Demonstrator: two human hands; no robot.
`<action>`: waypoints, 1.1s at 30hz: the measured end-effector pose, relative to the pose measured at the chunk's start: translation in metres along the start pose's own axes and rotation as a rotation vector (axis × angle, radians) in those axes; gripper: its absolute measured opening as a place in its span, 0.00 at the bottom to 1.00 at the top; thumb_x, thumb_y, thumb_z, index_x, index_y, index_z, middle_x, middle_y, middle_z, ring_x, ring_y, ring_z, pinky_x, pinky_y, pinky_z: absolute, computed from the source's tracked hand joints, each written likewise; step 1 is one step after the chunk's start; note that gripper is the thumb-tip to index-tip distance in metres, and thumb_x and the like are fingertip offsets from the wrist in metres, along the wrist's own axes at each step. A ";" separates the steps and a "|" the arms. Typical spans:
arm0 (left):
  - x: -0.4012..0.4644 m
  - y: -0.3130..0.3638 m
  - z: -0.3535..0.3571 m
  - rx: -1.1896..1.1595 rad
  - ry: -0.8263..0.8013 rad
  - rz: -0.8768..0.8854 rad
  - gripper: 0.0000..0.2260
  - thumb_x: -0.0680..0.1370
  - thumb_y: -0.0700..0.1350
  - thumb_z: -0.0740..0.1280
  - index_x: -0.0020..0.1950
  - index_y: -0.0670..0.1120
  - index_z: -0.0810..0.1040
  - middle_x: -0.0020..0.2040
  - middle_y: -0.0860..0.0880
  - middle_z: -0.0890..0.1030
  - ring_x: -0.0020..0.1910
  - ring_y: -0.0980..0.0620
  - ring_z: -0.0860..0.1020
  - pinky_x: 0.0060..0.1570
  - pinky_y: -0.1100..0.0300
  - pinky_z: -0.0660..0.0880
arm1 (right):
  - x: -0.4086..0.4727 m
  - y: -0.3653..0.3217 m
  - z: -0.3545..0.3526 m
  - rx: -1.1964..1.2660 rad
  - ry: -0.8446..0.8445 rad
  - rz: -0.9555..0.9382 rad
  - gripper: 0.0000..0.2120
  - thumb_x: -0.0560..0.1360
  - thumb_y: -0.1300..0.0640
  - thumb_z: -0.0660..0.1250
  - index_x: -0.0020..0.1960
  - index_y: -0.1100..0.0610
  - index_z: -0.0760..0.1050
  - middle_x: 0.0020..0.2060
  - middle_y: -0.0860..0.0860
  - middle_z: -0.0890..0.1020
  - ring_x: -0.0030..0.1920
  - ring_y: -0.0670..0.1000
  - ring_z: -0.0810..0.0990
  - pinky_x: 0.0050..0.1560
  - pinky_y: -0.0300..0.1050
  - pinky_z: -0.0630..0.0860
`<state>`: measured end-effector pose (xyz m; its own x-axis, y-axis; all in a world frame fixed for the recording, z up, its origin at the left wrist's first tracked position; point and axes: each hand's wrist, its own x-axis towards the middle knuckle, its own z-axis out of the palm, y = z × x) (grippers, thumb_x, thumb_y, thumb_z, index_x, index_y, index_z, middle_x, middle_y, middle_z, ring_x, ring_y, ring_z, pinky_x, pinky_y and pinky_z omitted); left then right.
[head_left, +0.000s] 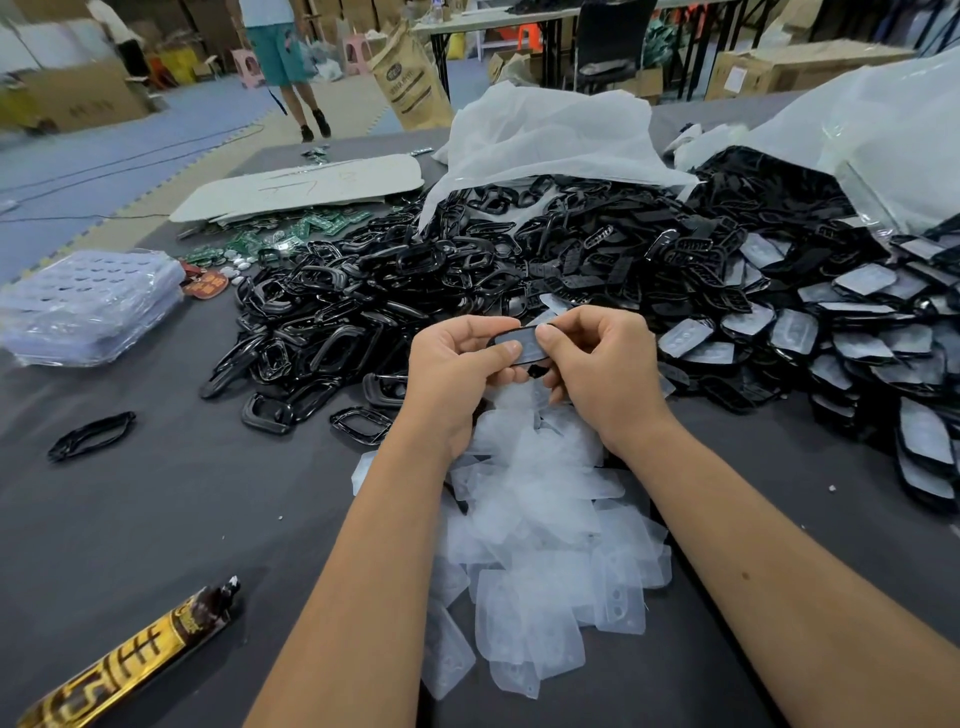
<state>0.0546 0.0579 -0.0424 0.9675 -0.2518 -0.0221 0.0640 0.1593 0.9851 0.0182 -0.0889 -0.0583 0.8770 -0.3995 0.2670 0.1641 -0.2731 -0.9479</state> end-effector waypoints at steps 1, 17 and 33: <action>0.000 0.000 -0.001 -0.018 -0.007 -0.010 0.10 0.77 0.28 0.70 0.52 0.40 0.83 0.35 0.47 0.84 0.29 0.52 0.81 0.30 0.65 0.76 | -0.001 -0.001 0.001 -0.017 0.002 -0.016 0.07 0.79 0.62 0.71 0.42 0.57 0.82 0.27 0.52 0.82 0.26 0.51 0.82 0.26 0.44 0.78; 0.010 0.008 -0.014 -0.422 0.085 -0.167 0.08 0.82 0.38 0.66 0.47 0.36 0.82 0.38 0.43 0.80 0.28 0.56 0.76 0.28 0.70 0.73 | -0.007 -0.006 0.010 -0.359 -0.022 -0.510 0.08 0.75 0.64 0.76 0.55 0.60 0.86 0.51 0.55 0.78 0.44 0.52 0.77 0.49 0.45 0.77; 0.004 0.001 0.001 -0.149 -0.007 -0.008 0.06 0.83 0.37 0.68 0.46 0.42 0.80 0.40 0.47 0.84 0.37 0.55 0.80 0.40 0.62 0.81 | 0.013 0.005 -0.016 0.434 -0.333 0.113 0.13 0.76 0.60 0.73 0.58 0.50 0.86 0.44 0.54 0.86 0.46 0.51 0.82 0.47 0.40 0.79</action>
<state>0.0581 0.0561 -0.0414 0.9652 -0.2601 -0.0283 0.1079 0.2971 0.9487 0.0230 -0.1096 -0.0573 0.9837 -0.0883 0.1569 0.1700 0.1690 -0.9708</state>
